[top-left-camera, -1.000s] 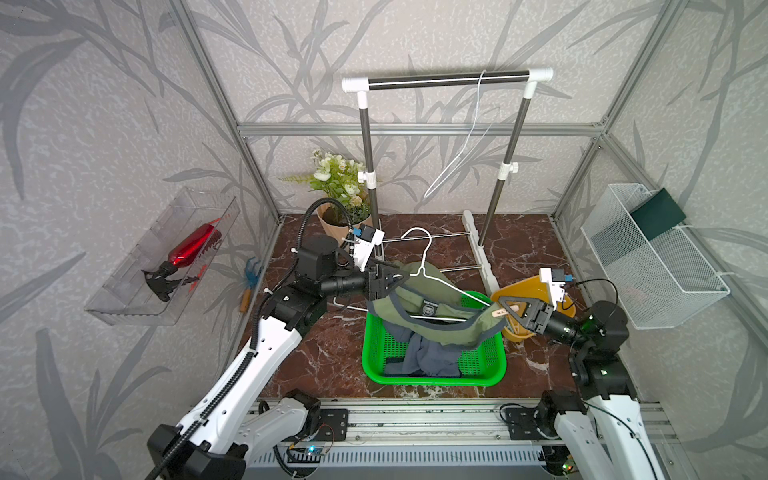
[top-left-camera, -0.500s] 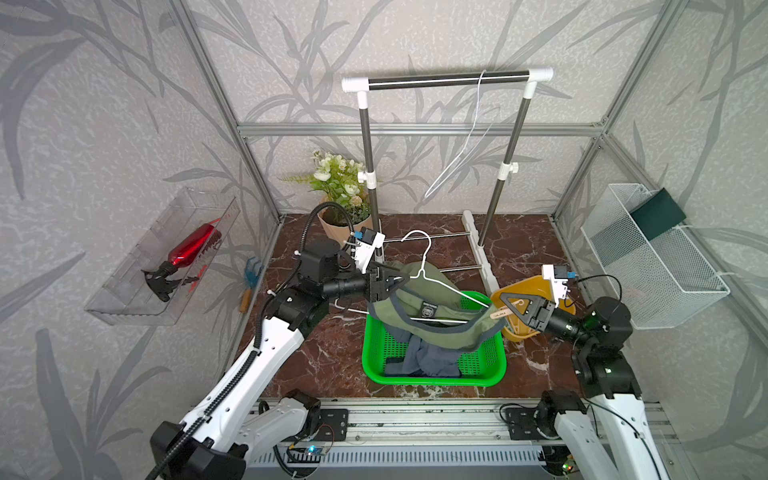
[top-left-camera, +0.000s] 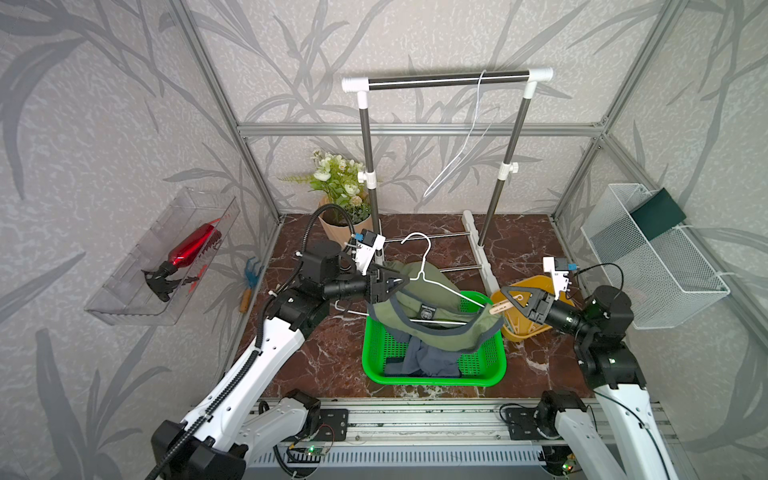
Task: Remove the clothespins securing tank tops to the hanger
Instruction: Remove the clothespin from the hanger, then place the clothespin in the storage box.
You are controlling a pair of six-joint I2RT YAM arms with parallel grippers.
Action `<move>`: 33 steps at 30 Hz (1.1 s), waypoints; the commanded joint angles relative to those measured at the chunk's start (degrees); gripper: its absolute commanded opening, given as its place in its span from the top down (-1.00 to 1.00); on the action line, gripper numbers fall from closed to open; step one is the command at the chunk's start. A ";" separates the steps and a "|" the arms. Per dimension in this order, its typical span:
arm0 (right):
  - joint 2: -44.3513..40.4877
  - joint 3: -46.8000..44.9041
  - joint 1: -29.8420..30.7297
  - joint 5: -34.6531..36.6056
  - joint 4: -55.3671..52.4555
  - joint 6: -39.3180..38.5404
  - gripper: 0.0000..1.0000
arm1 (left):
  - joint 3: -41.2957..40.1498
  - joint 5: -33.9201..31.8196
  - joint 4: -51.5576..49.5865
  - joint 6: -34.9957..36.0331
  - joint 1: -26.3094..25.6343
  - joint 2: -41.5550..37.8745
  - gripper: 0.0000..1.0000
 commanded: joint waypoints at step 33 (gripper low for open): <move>41.19 18.24 -0.35 52.62 -37.61 -39.05 0.14 | -2.95 -4.37 -1.48 0.14 0.20 -1.56 1.00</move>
